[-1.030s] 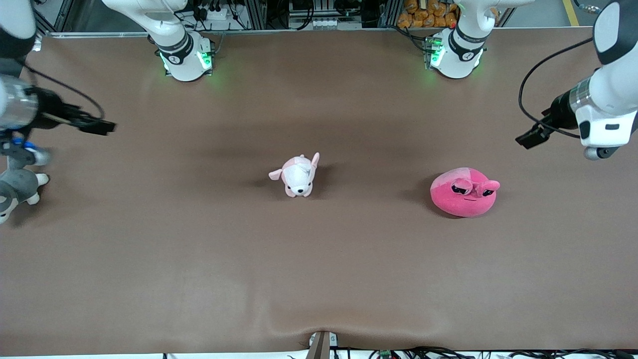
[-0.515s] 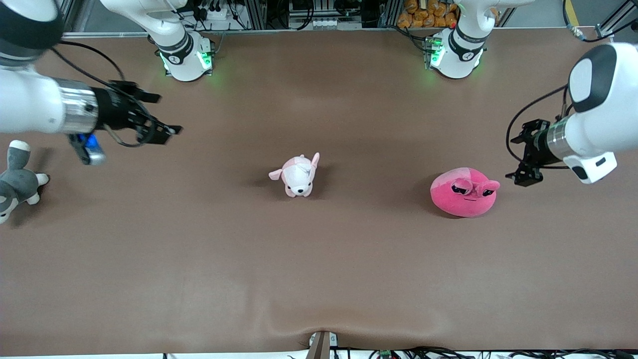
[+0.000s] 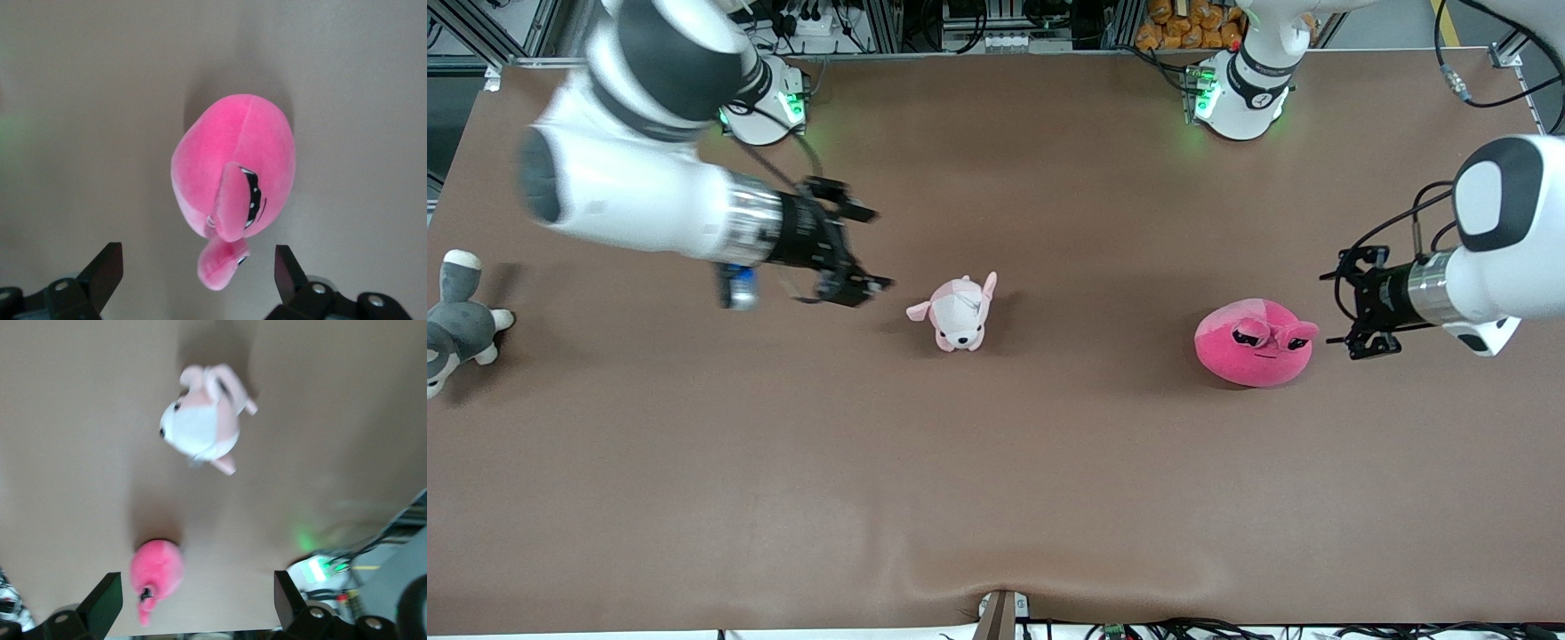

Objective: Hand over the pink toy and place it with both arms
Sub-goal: 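Reach the left gripper to the pink toy while the right gripper moves inward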

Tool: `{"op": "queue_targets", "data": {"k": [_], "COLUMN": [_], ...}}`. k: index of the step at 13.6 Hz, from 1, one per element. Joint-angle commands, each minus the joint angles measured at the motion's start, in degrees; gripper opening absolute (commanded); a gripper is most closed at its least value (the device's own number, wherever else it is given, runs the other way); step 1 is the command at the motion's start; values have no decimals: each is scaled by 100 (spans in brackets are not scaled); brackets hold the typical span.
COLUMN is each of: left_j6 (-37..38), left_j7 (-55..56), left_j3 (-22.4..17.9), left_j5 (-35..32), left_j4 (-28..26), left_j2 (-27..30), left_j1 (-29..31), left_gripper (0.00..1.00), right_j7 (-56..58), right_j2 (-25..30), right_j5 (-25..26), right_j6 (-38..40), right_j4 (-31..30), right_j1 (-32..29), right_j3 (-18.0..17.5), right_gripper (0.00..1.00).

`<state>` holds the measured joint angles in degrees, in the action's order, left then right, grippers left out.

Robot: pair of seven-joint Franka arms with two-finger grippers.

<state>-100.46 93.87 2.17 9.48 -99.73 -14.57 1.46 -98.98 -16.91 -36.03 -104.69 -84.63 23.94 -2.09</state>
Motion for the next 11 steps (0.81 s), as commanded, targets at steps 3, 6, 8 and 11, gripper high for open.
{"op": "queue_targets", "data": {"k": [3,6,8,11], "left_j6": [-815,-1282,-1318,-1327], "left_j7": [202,211,211,211], "left_j3": [20,46,55,55], "left_j5": [115,124,159,186], "left_j4": [-485,-653,-653,-662], "left_j2": [-81,-265,-336,-371], "left_j1": [3,-23,-15,-23], "left_gripper": [100,94,78,47], "right_j7": [-1341,-1799,-1826,-1844], "right_j2": [-558,-831,-876,-867], "right_j5": [-115,-124,-132,-132], "right_j6": [-1570,-2527,-2794,-2794], "right_j4": [148,166,157,157], "right_j1": [804,1068,1131,1131], "right_j3": [59,59,59,59], "right_gripper": [100,100,100,100]}}
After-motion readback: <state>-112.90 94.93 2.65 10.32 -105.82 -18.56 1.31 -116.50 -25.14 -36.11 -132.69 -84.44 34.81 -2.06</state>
